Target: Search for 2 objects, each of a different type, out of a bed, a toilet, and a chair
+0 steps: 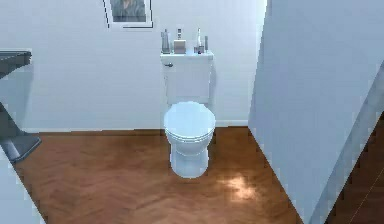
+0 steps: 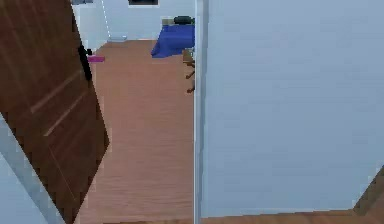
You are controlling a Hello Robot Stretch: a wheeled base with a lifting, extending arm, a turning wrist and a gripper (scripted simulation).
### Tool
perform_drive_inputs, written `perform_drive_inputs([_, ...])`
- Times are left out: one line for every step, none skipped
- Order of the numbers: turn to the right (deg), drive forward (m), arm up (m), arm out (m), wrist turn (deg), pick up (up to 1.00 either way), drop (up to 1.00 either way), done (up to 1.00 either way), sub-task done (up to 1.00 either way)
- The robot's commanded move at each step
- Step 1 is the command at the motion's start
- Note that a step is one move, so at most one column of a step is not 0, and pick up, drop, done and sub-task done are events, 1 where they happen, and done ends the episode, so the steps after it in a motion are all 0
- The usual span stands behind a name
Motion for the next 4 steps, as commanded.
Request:
perform_drive_inputs([0.0, 0.35, 0.00, 0.00, 0.0, 0.00, 0.00, 0.00, 0.00])
perform_drive_inputs([-39.0, 0.00, 0.00, 0.00, 0.0, 0.00, 0.00, 0.00, 0.00])
perform_drive_inputs([0.0, 0.45, 0.00, 0.00, 0.0, 0.00, 0.00, 0.00, 0.00])
perform_drive_inputs([45.0, 0.00, 0.00, 0.00, 0.0, 0.00, 0.00, 0.00, 0.00])
